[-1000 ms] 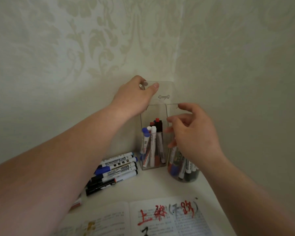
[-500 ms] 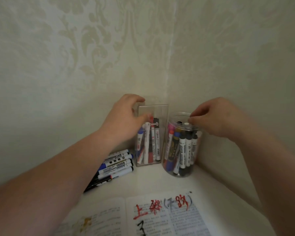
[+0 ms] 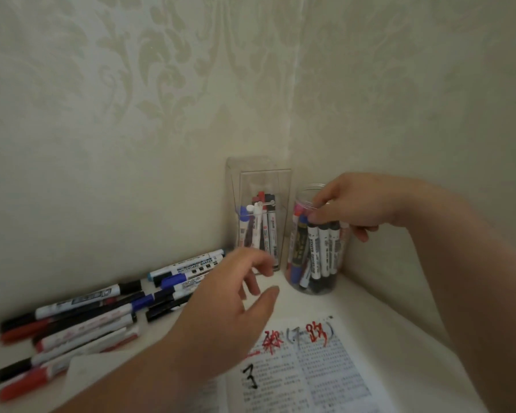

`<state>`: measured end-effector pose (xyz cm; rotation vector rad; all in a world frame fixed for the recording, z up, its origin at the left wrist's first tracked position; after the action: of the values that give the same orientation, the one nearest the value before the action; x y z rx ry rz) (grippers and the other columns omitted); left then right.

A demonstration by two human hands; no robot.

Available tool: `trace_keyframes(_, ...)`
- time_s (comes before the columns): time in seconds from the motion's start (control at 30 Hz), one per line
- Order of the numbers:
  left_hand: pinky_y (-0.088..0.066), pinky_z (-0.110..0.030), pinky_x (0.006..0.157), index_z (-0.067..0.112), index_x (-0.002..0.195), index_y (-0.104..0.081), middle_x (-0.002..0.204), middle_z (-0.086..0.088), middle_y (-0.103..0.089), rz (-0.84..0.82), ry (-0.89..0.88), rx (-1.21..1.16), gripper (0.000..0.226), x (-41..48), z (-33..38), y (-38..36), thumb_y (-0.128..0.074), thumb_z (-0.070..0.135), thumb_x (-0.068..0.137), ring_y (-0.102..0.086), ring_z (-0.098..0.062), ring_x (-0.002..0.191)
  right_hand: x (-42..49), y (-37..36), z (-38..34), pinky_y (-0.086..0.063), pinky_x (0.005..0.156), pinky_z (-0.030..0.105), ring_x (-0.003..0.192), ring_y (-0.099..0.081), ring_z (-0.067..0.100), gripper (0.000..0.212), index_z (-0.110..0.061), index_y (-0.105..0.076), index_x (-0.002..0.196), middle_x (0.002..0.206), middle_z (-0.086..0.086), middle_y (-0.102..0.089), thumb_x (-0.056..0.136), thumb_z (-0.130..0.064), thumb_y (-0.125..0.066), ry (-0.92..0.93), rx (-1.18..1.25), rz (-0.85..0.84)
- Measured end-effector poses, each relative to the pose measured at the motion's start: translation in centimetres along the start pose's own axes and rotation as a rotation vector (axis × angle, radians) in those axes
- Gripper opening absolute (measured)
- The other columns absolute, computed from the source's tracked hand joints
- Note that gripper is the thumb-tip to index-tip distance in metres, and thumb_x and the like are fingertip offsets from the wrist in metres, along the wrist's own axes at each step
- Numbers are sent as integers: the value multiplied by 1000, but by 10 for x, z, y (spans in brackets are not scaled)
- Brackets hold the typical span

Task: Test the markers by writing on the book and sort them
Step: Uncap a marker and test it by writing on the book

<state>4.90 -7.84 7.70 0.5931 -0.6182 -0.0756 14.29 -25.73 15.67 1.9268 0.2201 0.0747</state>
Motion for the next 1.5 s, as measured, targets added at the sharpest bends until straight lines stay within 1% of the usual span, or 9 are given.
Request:
trace_keyframes(0.13,-44,-17,72,45,103,-54,107,26,-55,-74,30,44,29,-12,-19,-16,-67,22,93,-55,-7,94,3,6,2,-41,42,19,36,-54,4,5,-16,-78,89,59,-4,-68,89,-14,-74,57,62,109)
trace_keyframes(0.37,-42,-12,69,47,110,-54,109,26,-55,-167,-25,80,29,-19,-25,-28,-64,24,94,-54,-7,95,8,16,7,-44,46,22,40,-60,8,12,-15,-72,80,66,3,-74,81,-17,-83,42,77,244)
trace_keyframes(0.5,-39,-9,74,50,111,-50,108,28,-53,-198,-64,119,29,-21,-25,-31,-62,28,96,-53,-5,94,2,11,3,-43,48,19,39,-60,4,24,-19,-74,77,49,-10,-66,86,-41,-77,-56,-156,102)
trace_keyframes(0.8,-42,-14,75,53,110,-49,106,27,-54,-202,-68,107,31,-23,-28,-29,-62,29,96,-54,-7,93,5,-3,-9,-61,85,45,53,-72,13,8,-26,-68,89,88,-3,-73,91,-33,-70,-41,-420,-155)
trace_keyframes(0.9,-45,-17,76,53,110,-49,106,27,-55,-204,-66,109,29,-24,-29,-29,-61,31,96,-55,-7,93,9,-9,-9,-62,83,45,50,-70,11,5,-29,-67,92,89,-4,-75,90,-26,-70,-24,-441,-179)
trace_keyframes(1.07,-44,-16,74,57,106,-47,105,27,-56,-210,-83,103,27,-25,-27,-30,-57,34,95,-55,-8,94,10,-8,-9,-58,71,32,43,-65,11,17,-22,-72,83,46,-11,-63,87,-39,-75,-68,-483,-151)
trace_keyframes(1.17,-44,-17,73,54,106,-51,104,25,-57,-210,-83,86,24,-25,-28,-30,-56,35,93,-56,-9,93,12,-10,-7,-60,76,37,44,-66,13,19,-22,-75,85,65,-6,-70,83,-41,-78,-71,-459,-160)
trace_keyframes(1.33,-45,-17,73,53,104,-52,104,26,-57,-209,-81,83,25,-25,-29,-30,-59,31,96,-56,-9,93,9,-6,-1,-48,54,27,51,-69,15,40,-30,-55,115,97,0,-74,83,-31,-78,-65,-259,-138)
trace_keyframes(1.5,-47,-18,72,46,106,-59,105,24,-58,-213,-69,64,21,-25,-30,-32,-62,28,96,-57,-10,92,9,-13,3,-43,47,23,53,-70,17,46,-31,-58,123,97,0,-73,83,-16,-75,-113,-283,-166)
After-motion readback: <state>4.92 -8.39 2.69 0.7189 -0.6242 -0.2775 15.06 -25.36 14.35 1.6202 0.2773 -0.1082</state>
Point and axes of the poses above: each hand's wrist, its own x-axis towards the middle knuckle, its own y-axis out of the back of the hand, z = x × y, the point moved 9 cm from there along x, towards the middle knuckle
